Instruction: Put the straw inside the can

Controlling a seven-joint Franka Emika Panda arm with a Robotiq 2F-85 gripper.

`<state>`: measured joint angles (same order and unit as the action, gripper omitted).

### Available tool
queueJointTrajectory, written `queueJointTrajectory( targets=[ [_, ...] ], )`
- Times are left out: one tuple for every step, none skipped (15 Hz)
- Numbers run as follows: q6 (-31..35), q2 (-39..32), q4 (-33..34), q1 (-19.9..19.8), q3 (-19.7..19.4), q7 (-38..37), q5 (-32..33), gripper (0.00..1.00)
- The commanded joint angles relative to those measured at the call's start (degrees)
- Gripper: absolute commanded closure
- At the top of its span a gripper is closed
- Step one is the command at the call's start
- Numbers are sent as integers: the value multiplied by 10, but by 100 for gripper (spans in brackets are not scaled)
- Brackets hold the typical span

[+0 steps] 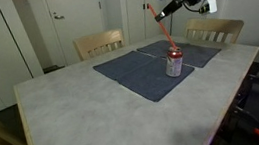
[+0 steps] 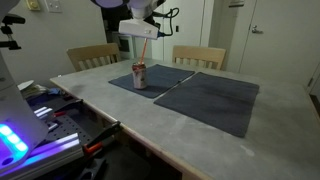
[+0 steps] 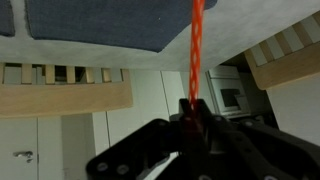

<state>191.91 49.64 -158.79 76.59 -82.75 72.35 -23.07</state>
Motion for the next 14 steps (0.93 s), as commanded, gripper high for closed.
queueJointTrajectory(
  targets=[
    [23, 33, -4, 1, -15, 22, -10, 98],
    [26, 40, -4, 2, -19, 23, -10, 98],
    [29, 45, -4, 3, -23, 24, -10, 98],
    [31, 49, -3, 3, -26, 25, -10, 98],
    [33, 54, -3, 4, -29, 27, -10, 98],
    [33, 56, -3, 3, -31, 28, -9, 98],
    [33, 57, -3, 4, -32, 29, -9, 95],
    [32, 60, -3, 3, -32, 31, -10, 78],
    [31, 61, -3, 3, -32, 31, -10, 71],
    [30, 61, -3, 3, -32, 32, -10, 60],
    [28, 60, -3, 2, -31, 33, -10, 51],
    [27, 59, -3, 2, -30, 33, -10, 45],
    [26, 58, -3, 2, -30, 32, -10, 36],
    [25, 58, -3, 2, -30, 32, -10, 29]
  ],
)
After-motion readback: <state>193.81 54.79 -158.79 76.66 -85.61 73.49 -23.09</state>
